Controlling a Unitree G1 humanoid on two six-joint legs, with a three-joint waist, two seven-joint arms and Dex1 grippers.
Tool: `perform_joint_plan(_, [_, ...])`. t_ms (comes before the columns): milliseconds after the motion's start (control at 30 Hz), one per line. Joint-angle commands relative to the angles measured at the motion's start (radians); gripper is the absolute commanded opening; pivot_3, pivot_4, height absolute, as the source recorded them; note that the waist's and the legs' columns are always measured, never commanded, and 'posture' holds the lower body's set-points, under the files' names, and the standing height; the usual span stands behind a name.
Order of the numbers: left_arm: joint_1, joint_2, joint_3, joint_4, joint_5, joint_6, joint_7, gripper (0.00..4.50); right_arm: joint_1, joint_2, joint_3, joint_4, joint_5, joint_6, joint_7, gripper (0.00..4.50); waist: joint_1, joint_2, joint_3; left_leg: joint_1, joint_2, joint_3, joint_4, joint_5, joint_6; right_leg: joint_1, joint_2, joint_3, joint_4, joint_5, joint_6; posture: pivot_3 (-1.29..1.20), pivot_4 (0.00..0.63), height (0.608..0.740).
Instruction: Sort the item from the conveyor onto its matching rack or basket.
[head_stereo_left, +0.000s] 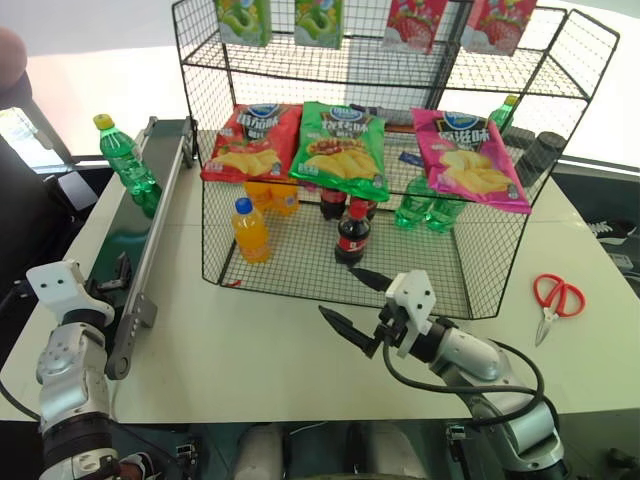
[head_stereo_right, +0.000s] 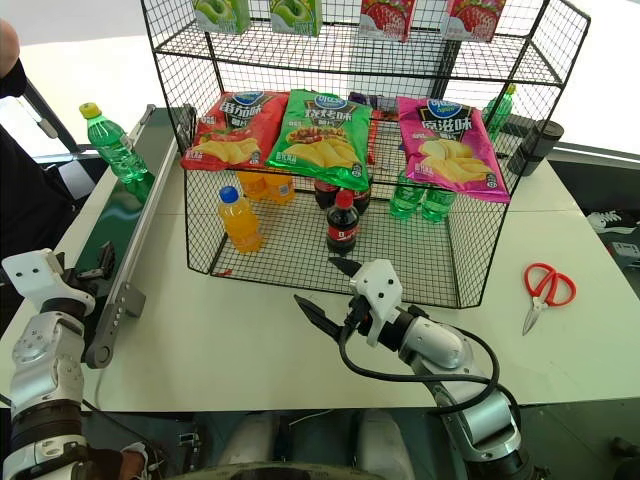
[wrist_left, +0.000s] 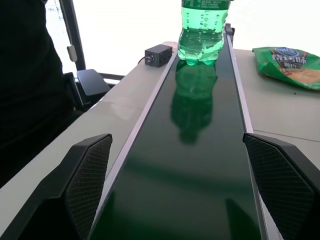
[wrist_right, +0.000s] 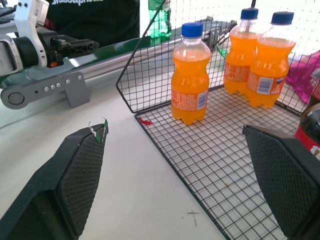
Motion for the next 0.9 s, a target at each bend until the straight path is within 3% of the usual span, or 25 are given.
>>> perform_joint_plan(33, [-0.011,0.004,-0.005,-0.018,0.009,-0.027,0.002,4.50,-0.017,0.003,-0.005,-0.024,0.010,-0.049,0.025,4.49,0.000,0.000,0.000,0.000,0.000,0.000,0.000,0.000,0.000,0.000,0.000,0.000,0.000,0.000,0.000,0.00,0.150,0.740])
perform_joint_plan(900, [-0.013,0.003,-0.014,-0.026,0.015,-0.017,0.001,4.50,-0.043,0.009,-0.010,0.008,0.030,-0.069,0.071,4.49,0.000,0.000,0.000,0.000,0.000,0.000,-0.001,0.000,0.000,-0.001,-0.002,0.000,0.000,0.000,0.000,0.00,0.150,0.740])
